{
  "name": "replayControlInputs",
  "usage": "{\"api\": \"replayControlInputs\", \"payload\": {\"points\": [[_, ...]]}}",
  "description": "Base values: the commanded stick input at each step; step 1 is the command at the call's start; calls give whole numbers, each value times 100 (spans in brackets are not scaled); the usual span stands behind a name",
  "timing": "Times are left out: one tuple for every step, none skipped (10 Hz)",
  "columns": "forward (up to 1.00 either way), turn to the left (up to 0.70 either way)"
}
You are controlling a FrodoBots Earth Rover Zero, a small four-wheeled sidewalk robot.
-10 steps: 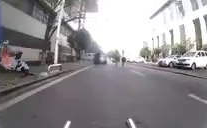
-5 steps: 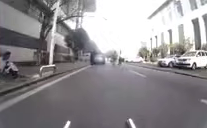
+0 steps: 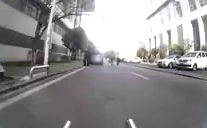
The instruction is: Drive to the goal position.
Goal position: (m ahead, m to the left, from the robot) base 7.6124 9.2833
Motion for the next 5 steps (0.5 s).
{"api": "replayControlInputs", "payload": {"points": [[70, 0], [70, 0], [70, 0], [70, 0], [70, 0]]}}
